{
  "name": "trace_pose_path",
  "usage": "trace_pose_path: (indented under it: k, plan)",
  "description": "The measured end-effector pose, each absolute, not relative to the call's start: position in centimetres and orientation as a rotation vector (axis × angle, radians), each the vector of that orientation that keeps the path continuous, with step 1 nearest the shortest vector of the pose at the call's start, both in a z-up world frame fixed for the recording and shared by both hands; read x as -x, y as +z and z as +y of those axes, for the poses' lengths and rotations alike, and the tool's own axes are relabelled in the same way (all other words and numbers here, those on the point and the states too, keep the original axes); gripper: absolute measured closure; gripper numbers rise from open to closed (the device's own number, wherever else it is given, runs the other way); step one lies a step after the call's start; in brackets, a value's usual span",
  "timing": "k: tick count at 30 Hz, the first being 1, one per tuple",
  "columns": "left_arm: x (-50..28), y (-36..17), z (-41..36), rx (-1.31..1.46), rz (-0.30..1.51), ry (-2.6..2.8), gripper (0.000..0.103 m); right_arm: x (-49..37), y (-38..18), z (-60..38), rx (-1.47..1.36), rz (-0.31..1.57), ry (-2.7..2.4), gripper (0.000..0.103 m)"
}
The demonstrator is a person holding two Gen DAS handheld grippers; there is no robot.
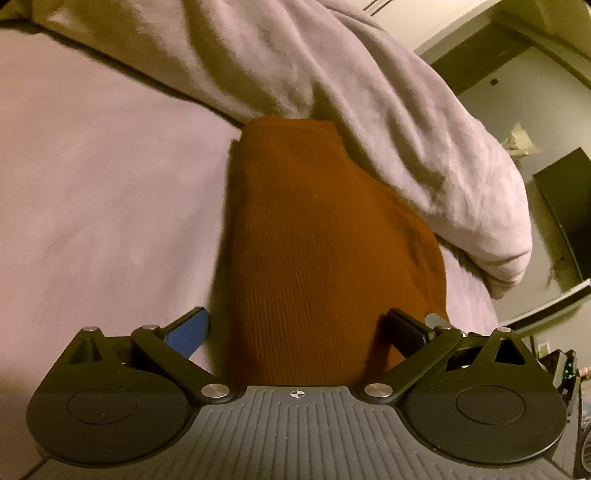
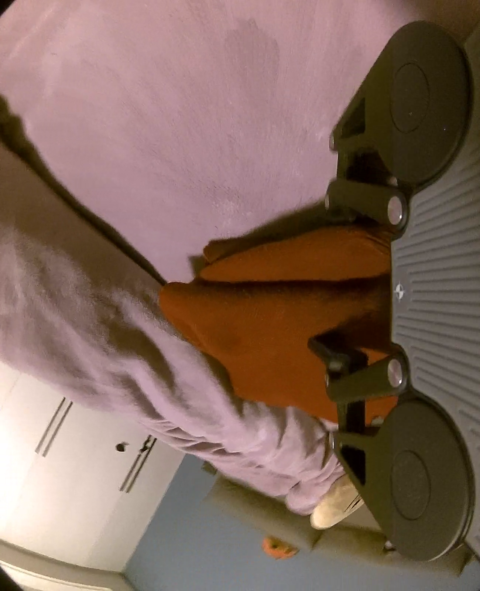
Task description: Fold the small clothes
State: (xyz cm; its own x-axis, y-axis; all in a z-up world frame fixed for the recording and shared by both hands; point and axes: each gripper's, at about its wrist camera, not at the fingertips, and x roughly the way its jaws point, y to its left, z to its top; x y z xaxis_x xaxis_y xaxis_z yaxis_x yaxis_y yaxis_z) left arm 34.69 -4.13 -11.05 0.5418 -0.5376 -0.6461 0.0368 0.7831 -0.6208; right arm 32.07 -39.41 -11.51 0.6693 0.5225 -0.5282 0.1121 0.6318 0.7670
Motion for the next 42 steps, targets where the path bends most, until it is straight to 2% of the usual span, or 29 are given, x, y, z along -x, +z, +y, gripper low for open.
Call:
trace_pose_path:
  k: [2, 4, 8, 10, 12, 14, 16, 19, 25, 32, 38, 42]
  plan:
    - [-35.1, -11.1, -4.1, 0.596, 0.938, -0.365, 0.006, -32.4, -12.0, -39.2, -0.895, 0.816, 0.281, 0.061]
    - [-35.4, -11.2, -4.2, 0.616, 0.933, -0.374, 0.021, -32.6, -12.2, -39.2, -0.918, 0.818, 0.285, 0.059]
    - [-36.0, -11.5, -4.4, 0.656, 0.944, -0.352, 0.021, -33.0, -12.3, -39.1, -0.952, 0.83, 0.286, 0.05]
    - [-36.0, -11.3, -4.8, 0.639, 0.94, -0.338, 0.023, -33.3, -12.1, -38.5, -0.943, 0.836, 0.271, 0.05]
    - [-35.8, -11.2, -5.0, 0.623, 0.935, -0.333, 0.031, -33.2, -11.9, -38.1, -0.923, 0.829, 0.247, 0.055]
    - [-35.6, -11.0, -4.8, 0.63, 0.924, -0.332, 0.039, -32.8, -11.6, -37.8, -0.885, 0.815, 0.241, 0.064]
    - [-35.2, -10.5, -4.9, 0.611, 0.907, -0.332, 0.046, -32.4, -10.9, -37.2, -0.849, 0.801, 0.234, 0.068]
    - [-34.7, -9.6, -5.1, 0.574, 0.895, -0.334, 0.05, -32.1, -9.4, -36.4, -0.789, 0.795, 0.225, 0.07]
    - [-33.2, -7.6, -4.2, 0.54, 0.874, -0.322, 0.052, -31.3, -5.8, -34.6, -0.681, 0.769, 0.262, 0.071]
    - [-30.0, -4.8, 0.2, 0.488, 0.824, -0.256, 0.052, -30.1, -3.1, -29.1, -0.535, 0.763, 0.35, 0.071]
    - [-26.5, -4.2, 3.2, 0.39, 0.814, -0.157, 0.051, -28.8, -4.2, -24.5, -0.532, 0.788, 0.415, 0.071]
    - [-25.1, -6.3, 4.9, 0.359, 0.864, -0.057, 0.042, -28.1, -6.3, -21.7, -0.453, 0.855, 0.39, 0.066]
